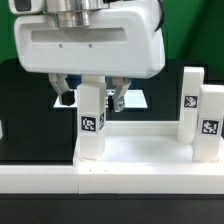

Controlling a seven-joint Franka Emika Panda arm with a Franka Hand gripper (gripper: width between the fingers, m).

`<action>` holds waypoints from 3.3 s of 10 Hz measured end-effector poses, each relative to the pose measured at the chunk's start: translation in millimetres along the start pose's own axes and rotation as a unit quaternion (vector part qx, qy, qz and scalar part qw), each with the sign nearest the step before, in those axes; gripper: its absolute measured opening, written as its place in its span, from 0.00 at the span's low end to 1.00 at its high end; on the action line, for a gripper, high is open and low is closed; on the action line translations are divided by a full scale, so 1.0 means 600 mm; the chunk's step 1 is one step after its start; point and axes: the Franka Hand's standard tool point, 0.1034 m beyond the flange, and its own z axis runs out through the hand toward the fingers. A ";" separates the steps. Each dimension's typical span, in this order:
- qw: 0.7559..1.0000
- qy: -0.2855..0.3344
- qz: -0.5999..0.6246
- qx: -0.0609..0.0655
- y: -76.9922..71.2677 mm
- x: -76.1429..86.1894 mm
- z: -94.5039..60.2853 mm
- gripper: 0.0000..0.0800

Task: Assemble desk

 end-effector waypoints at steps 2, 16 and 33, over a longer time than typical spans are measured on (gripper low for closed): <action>1.000 0.000 -0.020 0.000 0.000 0.000 0.001 0.81; 0.753 -0.015 0.658 0.017 -0.002 -0.002 0.006 0.36; 1.000 0.004 0.013 0.010 0.004 0.008 -0.005 0.65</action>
Offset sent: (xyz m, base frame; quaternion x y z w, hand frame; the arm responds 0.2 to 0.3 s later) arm 0.0000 0.0000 0.0000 0.0000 0.0000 0.0000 1.0000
